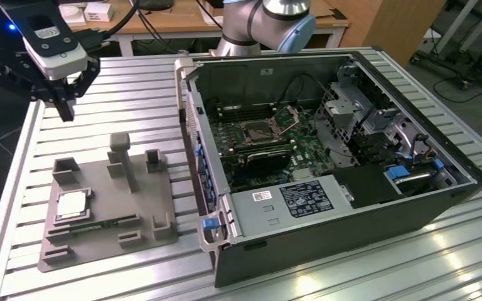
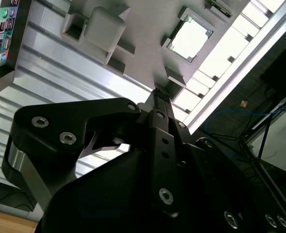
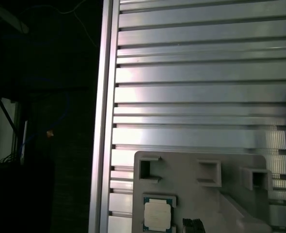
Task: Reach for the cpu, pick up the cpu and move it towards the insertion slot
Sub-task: 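Reach for the cpu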
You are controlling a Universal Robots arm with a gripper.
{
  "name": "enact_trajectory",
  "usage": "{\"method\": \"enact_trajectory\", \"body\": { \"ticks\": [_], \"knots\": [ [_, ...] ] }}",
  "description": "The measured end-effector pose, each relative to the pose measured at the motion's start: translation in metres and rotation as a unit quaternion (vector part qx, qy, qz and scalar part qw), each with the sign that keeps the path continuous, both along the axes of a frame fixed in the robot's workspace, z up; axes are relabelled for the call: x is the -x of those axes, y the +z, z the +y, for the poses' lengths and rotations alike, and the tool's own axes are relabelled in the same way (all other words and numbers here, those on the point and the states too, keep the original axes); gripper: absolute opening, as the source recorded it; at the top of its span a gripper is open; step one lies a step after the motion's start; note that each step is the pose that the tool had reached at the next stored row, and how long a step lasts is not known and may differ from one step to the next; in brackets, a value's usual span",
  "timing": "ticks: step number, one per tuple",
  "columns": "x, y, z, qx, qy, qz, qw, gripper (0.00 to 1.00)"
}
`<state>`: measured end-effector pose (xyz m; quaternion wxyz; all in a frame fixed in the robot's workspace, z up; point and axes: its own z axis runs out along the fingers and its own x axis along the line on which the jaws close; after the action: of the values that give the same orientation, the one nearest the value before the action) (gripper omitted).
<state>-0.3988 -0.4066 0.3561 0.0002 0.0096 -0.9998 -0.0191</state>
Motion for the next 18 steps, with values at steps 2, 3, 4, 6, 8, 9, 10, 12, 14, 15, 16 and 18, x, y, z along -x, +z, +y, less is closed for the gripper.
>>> {"method": "enact_trajectory", "body": {
  "ticks": [2, 3, 4, 6, 8, 9, 10, 12, 14, 15, 16, 18],
  "knots": [
    [0.0009, 0.0000, 0.0000, 0.0000, 0.000, 0.0000, 1.0000, 0.11],
    [0.0013, -0.0001, 0.0000, 0.0000, 0.000, 0.0000, 1.0000, 0.11],
    [0.0016, -0.0001, 0.0000, 0.0000, 0.000, 0.0000, 1.0000, 0.11],
    [0.0023, -0.0001, 0.0000, 0.0000, 0.000, 0.0000, 1.0000, 0.11],
    [0.0030, -0.0002, 0.0000, 0.0000, 0.000, 0.0000, 1.0000, 0.11],
    [0.0033, -0.0003, 0.0000, 0.0000, 0.000, 0.0000, 1.0000, 0.11],
    [0.0037, -0.0003, 0.0000, 0.0000, 0.000, 0.0000, 1.0000, 0.11],
    [0.0043, -0.0004, 0.0000, 0.0000, 0.000, 0.0000, 1.0000, 0.11],
    [0.0050, -0.0004, 0.0000, 0.0000, 0.000, 0.0000, 1.0000, 0.11],
    [0.0054, -0.0005, 0.0000, 0.0000, 0.000, 0.0000, 1.0000, 0.11],
    [0.0057, -0.0005, 0.0000, 0.0000, 0.000, 0.0000, 1.0000, 0.11],
    [0.0064, -0.0006, 0.0000, 0.0000, 0.000, 0.0000, 1.0000, 0.11]
  ]
}}
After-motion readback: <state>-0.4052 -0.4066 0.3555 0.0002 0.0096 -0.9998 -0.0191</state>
